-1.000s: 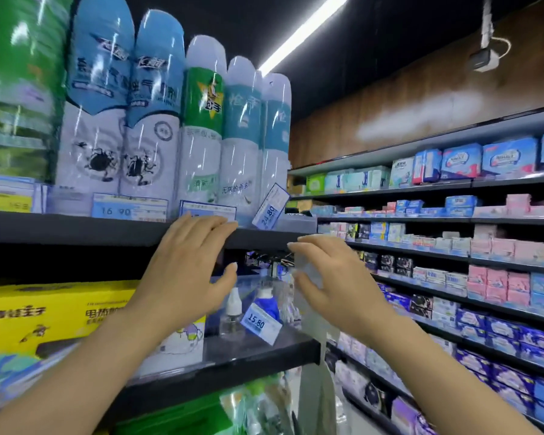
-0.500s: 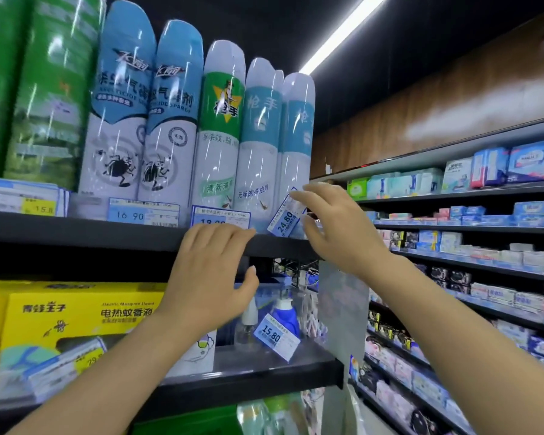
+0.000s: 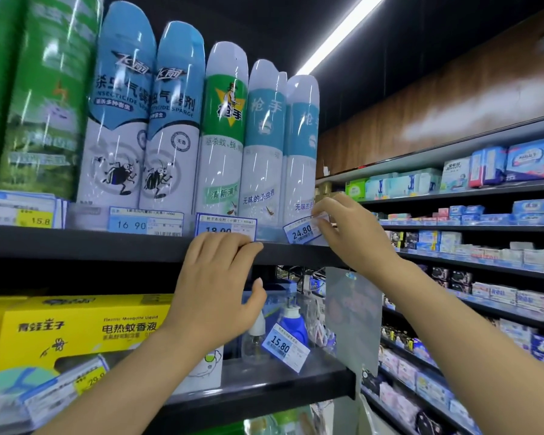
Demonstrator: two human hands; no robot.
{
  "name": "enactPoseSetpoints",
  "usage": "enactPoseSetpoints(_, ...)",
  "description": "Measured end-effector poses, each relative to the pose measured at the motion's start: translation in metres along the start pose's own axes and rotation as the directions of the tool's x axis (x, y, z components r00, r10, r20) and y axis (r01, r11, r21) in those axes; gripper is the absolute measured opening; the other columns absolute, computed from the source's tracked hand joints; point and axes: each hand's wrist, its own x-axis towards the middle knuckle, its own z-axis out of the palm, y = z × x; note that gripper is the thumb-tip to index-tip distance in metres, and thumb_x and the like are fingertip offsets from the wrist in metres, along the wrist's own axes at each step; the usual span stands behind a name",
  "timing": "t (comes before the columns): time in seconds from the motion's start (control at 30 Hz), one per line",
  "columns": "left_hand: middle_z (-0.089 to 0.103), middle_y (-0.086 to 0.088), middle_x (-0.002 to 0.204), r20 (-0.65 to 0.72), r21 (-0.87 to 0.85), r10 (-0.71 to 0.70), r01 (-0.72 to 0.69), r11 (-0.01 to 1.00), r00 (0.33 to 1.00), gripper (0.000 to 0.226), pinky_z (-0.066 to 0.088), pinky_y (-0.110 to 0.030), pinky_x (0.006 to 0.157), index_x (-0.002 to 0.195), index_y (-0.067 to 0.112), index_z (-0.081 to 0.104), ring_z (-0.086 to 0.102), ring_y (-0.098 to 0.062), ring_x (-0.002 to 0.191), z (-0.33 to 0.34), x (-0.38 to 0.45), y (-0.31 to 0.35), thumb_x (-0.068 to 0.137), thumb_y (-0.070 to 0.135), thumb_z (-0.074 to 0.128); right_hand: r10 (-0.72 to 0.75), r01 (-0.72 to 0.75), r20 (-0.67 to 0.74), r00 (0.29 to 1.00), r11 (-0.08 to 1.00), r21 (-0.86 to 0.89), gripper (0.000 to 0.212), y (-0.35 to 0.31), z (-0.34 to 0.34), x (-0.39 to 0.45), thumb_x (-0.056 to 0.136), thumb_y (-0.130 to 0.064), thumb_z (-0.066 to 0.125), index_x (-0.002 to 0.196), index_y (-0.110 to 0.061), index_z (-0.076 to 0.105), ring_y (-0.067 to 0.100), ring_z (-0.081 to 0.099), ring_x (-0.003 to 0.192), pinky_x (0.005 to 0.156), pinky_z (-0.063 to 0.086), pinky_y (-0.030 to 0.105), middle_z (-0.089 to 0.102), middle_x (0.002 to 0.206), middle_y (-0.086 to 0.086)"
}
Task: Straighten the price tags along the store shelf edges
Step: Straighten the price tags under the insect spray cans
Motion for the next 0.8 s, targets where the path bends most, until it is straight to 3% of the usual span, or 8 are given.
enactPoseSetpoints(0.17,0.059,-0.006,0.106,-0.012,0.033,0.041,-0.041,0.999,0.999,0.045,0.033,-0.042,0.097,0.112,0.009,0.065,0.051,-0.026,0.099,0.002,-0.002,-0.003,0.077,0.032,0.049,-0.016,0.006,-0.128,0.992,0.997,-0.08,0.008,0.006,0.006,-0.008,0.086,-0.012,0.063,0.091,-0.009,0.067,0.027,0.053,0.089,0.066,0.039,0.029,0.062,0.094,0.007)
enactPoseSetpoints(0.33,0.06,-0.004,0.105,-0.024,0.039,0.017,-0.016,0.999,1.0,0.045,0.032,-0.042,0.098,0.111,0.01,0.065,0.052,-0.027,0.098,0.006,-0.001,-0.002,0.077,0.033,0.049,0.159,-0.139,-0.086,0.983,0.969,0.205,0.011,0.005,0.009,-0.001,0.09,-0.017,0.058,0.094,-0.018,0.069,0.014,0.052,0.087,0.07,0.036,0.026,0.064,0.088,-0.008)
enactPoseSetpoints(0.47,0.06,-0.004,0.105,-0.027,0.042,0.006,-0.005,0.999,1.0,0.045,0.033,-0.042,0.097,0.111,0.011,0.065,0.052,-0.026,0.098,0.007,0.0,-0.001,0.076,0.034,0.049,0.041,-0.037,-0.016,0.999,0.984,0.174,0.012,0.001,0.013,0.0,0.09,-0.019,0.06,0.096,-0.019,0.07,0.015,0.05,0.087,0.073,0.036,0.027,0.066,0.088,-0.004)
enactPoseSetpoints(0.8,0.059,-0.005,0.106,-0.039,0.079,0.021,-0.018,0.997,0.999,0.045,0.034,-0.044,0.096,0.112,0.01,0.064,0.051,-0.028,0.098,0.01,-0.001,-0.002,0.076,0.033,0.051,-0.033,0.033,-0.007,0.999,0.995,0.097,0.02,0.004,0.01,-0.012,0.092,-0.02,0.054,0.103,-0.015,0.07,0.022,0.053,0.09,0.074,0.044,0.034,0.066,0.092,0.002)
